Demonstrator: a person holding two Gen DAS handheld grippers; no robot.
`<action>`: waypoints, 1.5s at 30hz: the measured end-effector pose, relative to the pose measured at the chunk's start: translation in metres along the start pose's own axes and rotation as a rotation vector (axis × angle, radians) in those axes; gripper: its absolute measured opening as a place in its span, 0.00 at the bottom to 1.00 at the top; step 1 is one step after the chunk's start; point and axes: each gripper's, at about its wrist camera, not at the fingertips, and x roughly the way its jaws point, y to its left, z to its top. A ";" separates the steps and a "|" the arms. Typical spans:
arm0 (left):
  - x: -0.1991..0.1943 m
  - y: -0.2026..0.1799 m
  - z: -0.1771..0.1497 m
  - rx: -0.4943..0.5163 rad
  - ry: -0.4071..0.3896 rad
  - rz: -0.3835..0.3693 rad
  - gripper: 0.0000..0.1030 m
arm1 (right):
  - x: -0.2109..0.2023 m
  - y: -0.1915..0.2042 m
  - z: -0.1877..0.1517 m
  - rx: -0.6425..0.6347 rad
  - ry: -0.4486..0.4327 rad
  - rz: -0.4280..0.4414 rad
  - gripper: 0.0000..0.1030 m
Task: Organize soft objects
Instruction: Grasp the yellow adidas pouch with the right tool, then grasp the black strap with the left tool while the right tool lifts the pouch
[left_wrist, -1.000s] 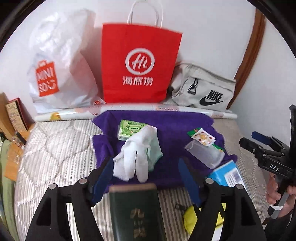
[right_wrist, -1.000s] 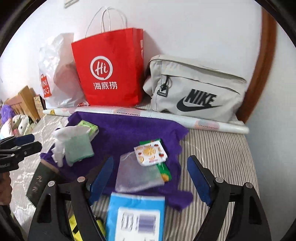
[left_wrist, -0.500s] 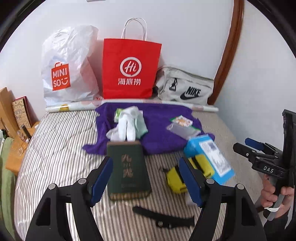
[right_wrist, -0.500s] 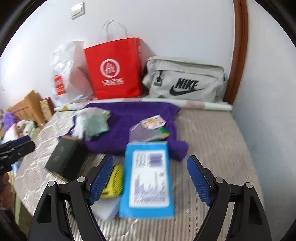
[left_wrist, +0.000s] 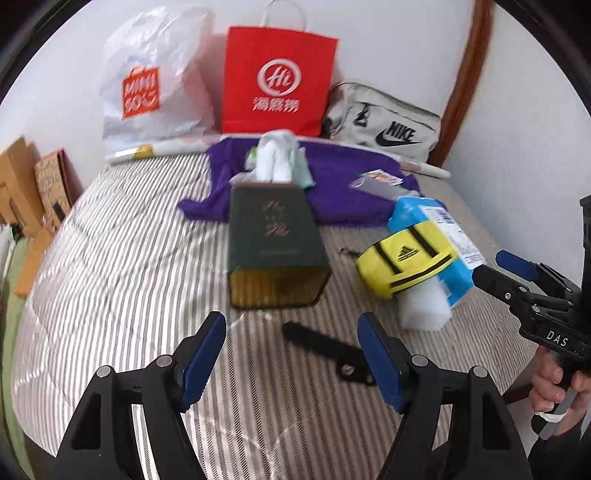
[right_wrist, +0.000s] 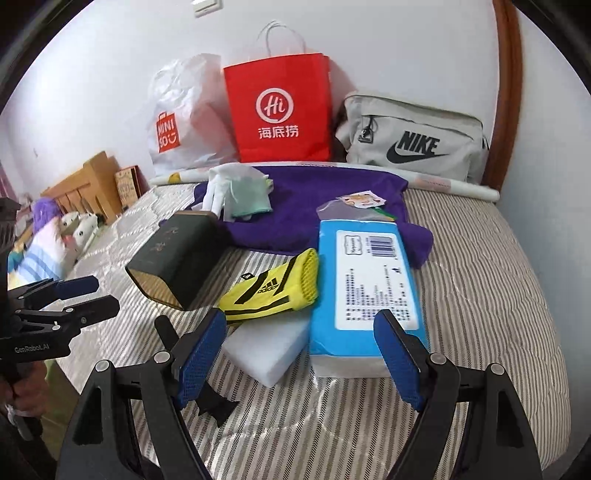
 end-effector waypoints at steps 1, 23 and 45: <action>0.001 0.003 -0.002 -0.011 0.006 -0.003 0.70 | 0.003 0.003 0.000 -0.009 0.002 -0.006 0.79; 0.022 0.034 -0.006 -0.055 0.053 -0.029 0.70 | 0.060 0.018 0.016 -0.080 0.055 -0.030 0.17; 0.013 0.006 -0.026 -0.041 0.088 -0.055 0.70 | -0.043 -0.001 -0.017 -0.003 -0.076 0.080 0.15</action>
